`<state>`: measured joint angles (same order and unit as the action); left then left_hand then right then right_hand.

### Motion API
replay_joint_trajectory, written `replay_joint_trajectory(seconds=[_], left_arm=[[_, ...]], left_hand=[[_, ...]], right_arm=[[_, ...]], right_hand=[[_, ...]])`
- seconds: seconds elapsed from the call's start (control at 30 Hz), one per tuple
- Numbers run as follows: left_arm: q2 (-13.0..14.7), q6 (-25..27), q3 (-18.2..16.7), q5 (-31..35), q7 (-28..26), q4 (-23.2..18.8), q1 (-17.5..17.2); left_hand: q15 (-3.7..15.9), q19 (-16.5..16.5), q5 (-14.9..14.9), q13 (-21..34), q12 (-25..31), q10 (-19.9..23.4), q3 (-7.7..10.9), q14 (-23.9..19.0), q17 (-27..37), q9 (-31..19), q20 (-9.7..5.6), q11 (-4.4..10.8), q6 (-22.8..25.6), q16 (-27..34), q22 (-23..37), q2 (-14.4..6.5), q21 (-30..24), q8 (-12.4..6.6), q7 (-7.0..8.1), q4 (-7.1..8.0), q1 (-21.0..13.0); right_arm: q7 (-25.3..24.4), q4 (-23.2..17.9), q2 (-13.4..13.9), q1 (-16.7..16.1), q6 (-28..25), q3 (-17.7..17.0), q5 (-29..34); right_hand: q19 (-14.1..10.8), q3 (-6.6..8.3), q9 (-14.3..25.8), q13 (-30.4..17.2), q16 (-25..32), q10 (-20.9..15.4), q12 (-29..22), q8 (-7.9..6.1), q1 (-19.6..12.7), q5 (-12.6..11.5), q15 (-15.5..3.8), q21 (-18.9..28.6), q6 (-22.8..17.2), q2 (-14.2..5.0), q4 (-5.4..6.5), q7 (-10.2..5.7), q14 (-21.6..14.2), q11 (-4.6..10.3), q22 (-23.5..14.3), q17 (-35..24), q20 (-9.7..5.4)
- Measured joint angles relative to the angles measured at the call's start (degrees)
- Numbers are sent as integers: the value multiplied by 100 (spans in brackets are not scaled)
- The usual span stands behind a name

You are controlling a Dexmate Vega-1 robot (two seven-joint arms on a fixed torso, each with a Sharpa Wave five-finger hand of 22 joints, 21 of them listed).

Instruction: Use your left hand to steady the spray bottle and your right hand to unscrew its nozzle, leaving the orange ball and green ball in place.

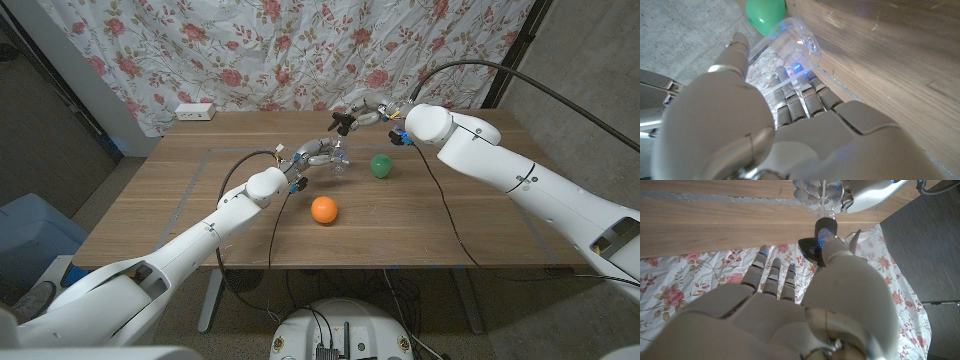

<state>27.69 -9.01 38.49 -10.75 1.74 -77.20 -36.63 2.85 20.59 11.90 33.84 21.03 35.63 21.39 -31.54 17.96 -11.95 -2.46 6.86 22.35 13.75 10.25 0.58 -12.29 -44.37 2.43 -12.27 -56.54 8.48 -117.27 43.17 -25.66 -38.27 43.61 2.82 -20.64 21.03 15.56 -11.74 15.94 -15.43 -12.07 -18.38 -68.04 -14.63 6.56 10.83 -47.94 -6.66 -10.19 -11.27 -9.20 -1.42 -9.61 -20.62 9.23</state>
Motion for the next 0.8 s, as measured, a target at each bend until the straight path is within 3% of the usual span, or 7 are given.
replay_joint_trajectory(seconds=[0.43,0.8], left_arm=[[9,0,0,-4,-7,-5,-13],[12,4,-2,-6,-11,-10,-16]], left_hand=[[0,0,0,-1,-1,0,7,0,-1,11,0,1,0,0,0,0,0,-52,0,-7,0],[1,0,0,27,-3,0,7,1,28,8,0,1,0,0,0,1,0,-61,0,-7,1]], right_arm=[[177,-20,39,91,-56,50,0],[413,-13,77,215,-75,115,-1]], right_hand=[[21,0,-31,0,0,92,43,57,-23,0,30,0,91,23,0,-50,92,-12,0,0,21],[61,-72,-63,0,-27,245,85,231,-59,6,112,0,476,155,24,-60,236,-103,0,-27,61]])
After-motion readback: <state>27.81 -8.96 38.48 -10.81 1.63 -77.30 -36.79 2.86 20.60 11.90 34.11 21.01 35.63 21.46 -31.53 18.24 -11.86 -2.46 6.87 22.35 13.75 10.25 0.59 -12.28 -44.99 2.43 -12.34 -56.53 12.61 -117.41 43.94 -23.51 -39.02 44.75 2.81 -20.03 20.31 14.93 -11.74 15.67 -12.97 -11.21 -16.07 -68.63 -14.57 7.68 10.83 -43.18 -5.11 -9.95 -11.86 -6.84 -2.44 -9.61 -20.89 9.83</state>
